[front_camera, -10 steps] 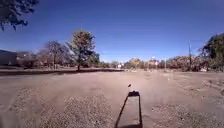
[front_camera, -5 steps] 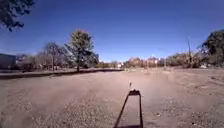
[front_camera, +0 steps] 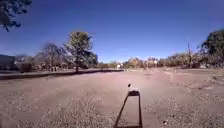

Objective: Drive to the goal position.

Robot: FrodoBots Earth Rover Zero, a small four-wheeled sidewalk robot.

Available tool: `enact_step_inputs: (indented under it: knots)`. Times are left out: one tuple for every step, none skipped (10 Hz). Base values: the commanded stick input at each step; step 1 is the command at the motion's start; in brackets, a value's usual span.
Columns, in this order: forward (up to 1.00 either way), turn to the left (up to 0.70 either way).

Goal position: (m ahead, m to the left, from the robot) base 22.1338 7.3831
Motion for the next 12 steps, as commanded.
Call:
enact_step_inputs:
  knots:
    - [0.5,0.13]
    - [0.5,0.2]
    - [0.5,0.0]
    - [0.5,0.0]
    - [0.5,0.0]
    - [0.5,0.0]
    - [0.5,0.0]
    - [0.5,0.0]
    - [0.5,0.0]
    - [0.5,0.0]
    - [0.5,0.0]
    - [0.5,0.0]
